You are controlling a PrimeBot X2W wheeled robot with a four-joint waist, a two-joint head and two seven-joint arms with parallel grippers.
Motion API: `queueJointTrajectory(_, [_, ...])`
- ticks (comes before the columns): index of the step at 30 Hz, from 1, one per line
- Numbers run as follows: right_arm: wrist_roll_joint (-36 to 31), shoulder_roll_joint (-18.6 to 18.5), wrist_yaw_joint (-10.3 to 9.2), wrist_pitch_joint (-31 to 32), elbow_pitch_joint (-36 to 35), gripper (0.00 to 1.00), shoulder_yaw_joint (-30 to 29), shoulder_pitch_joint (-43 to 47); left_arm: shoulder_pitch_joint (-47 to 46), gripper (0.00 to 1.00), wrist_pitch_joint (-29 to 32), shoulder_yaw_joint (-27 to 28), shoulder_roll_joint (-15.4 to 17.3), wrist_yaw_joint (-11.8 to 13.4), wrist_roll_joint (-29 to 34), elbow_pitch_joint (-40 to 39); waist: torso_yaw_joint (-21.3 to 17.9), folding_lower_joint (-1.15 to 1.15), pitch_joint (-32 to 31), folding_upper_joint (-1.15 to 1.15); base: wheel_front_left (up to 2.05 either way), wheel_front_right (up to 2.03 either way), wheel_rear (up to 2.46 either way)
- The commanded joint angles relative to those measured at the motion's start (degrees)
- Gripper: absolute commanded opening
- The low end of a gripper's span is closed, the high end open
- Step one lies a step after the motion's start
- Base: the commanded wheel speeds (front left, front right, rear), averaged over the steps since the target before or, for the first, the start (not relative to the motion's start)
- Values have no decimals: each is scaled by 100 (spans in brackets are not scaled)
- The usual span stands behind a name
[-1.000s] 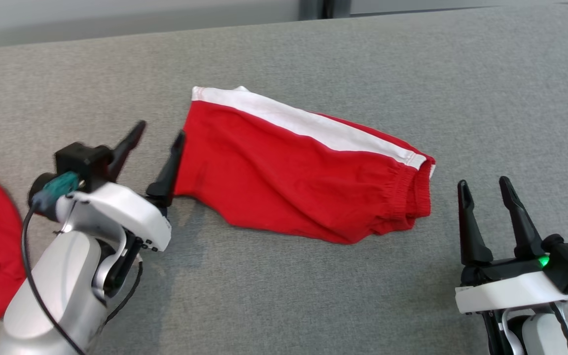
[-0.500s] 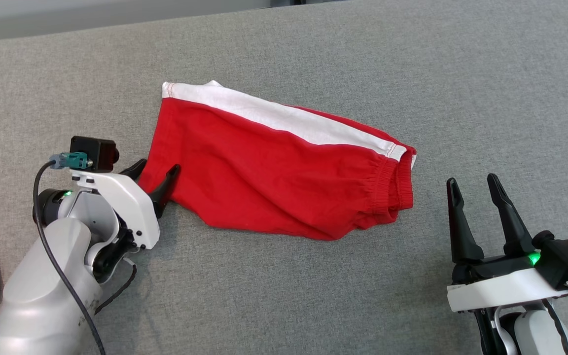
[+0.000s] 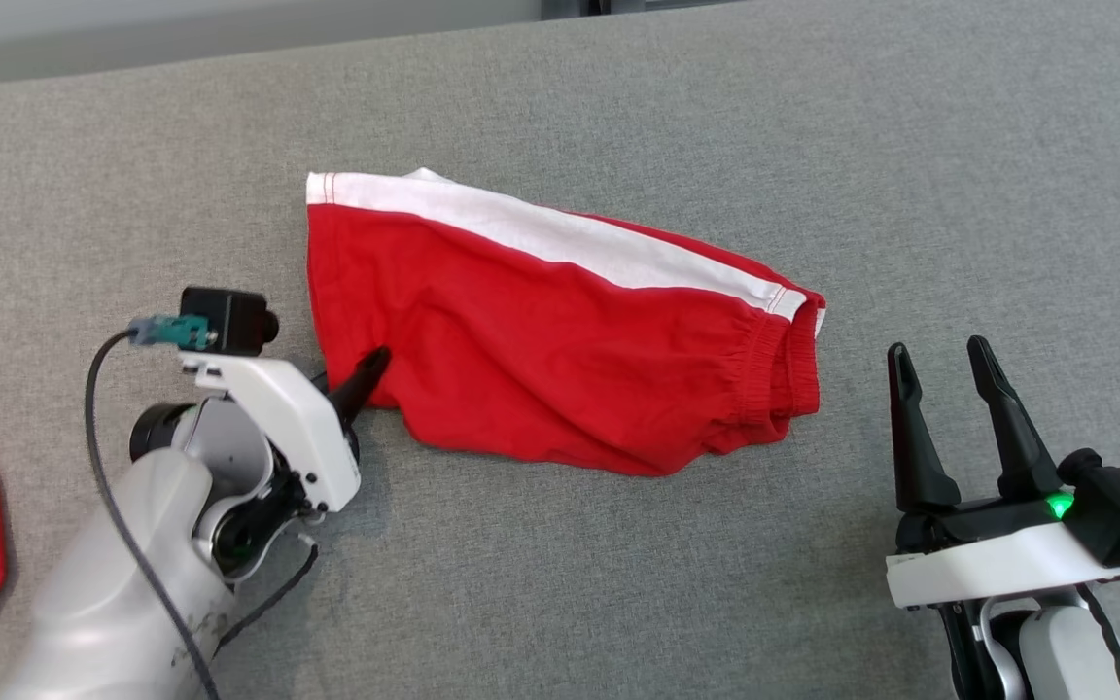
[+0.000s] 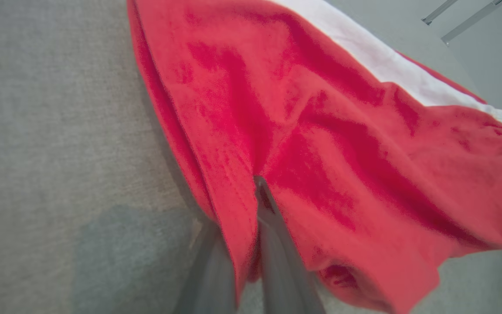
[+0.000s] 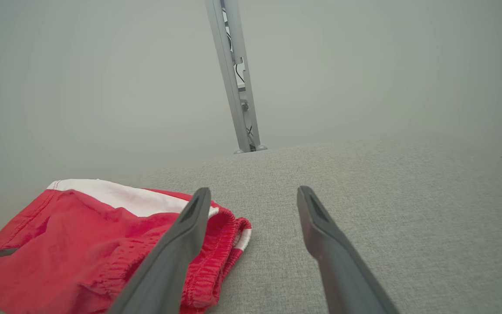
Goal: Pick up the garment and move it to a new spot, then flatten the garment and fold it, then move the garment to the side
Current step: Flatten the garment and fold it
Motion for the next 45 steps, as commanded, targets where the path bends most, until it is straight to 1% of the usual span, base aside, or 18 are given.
queueJointTrajectory(1, [24, -24, 1, -40, -8, 100, -31, 36, 196, 0, -120, 60, 53, -6, -83, -15, -1, 0, -37, 0, 0, 0, 0])
queueJointTrajectory(4, [9, -25, 1, -40, -24, 100, -87, 112, 489, 0, -492, 297, 15, 0, -308, -241, 49, 0, -114, 0, 0, 0, 0])
queueJointTrajectory(7, [-39, -23, 1, -40, -28, 100, -127, 200, 882, 0, -855, 482, 9, 140, -429, -588, 176, 0, -189, 0, 0, 0, 0])
queueJointTrajectory(11, [-123, -25, 1, -40, 37, 100, -168, 295, 1469, 0, -1160, 599, 9, 368, -471, -1197, 426, 0, -303, 0, 0, 0, 0])
queueJointTrajectory(17, [-189, -92, 1, -38, 110, 100, -182, 295, 2187, 0, -1164, 516, -25, 680, -530, -2097, 765, 0, -438, 0, 0, 0, 0])
queueJointTrajectory(19, [-189, -113, 1, -16, 128, 100, -173, 265, 2276, 0, -1129, 474, -11, 760, -501, -2219, 824, 0, -456, 0, 0, 0, 0])
queueJointTrajectory(21, [-196, -125, 1, 11, 136, 100, -162, 224, 2264, 0, -1127, 444, -17, 785, -455, -2260, 848, 0, -453, 0, 0, 0, 0])
queueJointTrajectory(22, [-195, -125, 1, 25, 135, 100, -152, 210, 2224, 11, -1164, 446, -9, 798, -409, -2253, 851, 0, -454, 0, 0, 0, 0])
queueJointTrajectory(23, [-191, -125, 1, 43, 136, 100, -139, 201, 2178, 97, -1204, 454, 25, 837, -350, -2210, 846, 0, -455, 0, 0, 0, 0])
queueJointTrajectory(24, [-185, -127, 1, 57, 145, 100, -124, 183, 2139, 100, -1263, 478, 47, 864, -301, -2167, 833, 0, -460, 0, 0, 0, 0])
queueJointTrajectory(27, [-179, -127, 1, 66, 151, 100, -106, 118, 2036, 100, -1642, 595, 123, 1037, -17, -2012, 767, 0, -486, 0, 0, 0, 0])
queueJointTrajectory(30, [-210, -123, 1, 47, 140, 100, -149, 110, 1983, 100, -2189, 773, 129, 1289, 253, -1895, 722, 0, -528, 0, 0, 0, 0])
queueJointTrajectory(34, [-288, -109, 1, 38, 110, 100, -281, 104, 1863, 100, -2934, 1095, 196, 1533, 678, -2015, 696, 0, -593, 0, 0, 0, 0])
queueJointTrajectory(36, [-346, -94, 1, 49, 88, 100, -343, 96, 1836, 100, -3071, 1282, 223, 1654, 975, -2215, 697, 0, -619, 0, 0, 0, 0])
queueJointTrajectory(37, [-346, -94, 1, 49, 88, 100, -343, 96, 1836, 100, -3071, 1282, 223, 1654, 975, -2215, 697, 0, -619, 0, 0, 0, 0])
queueJointTrajectory(40, [-446, -79, 1, 70, 53, 100, -411, 65, 1905, 100, -3117, 1675, 262, 1834, 1543, -2714, 688, 0, -632, 0, 0, 0, 0])
queueJointTrajectory(42, [-521, -68, 1, 79, 33, 100, -428, 39, 2124, 100, -3117, 1890, 223, 1915, 1929, -3056, 684, 0, -643, 0, 0, 0, 0])
queueJointTrajectory(45, [-641, -58, 1, 108, 64, 100, -452, 52, 2409, 100, -3115, 2075, 230, 1962, 2362, -3445, 674, 0, -671, 0, 0, 0, 0])
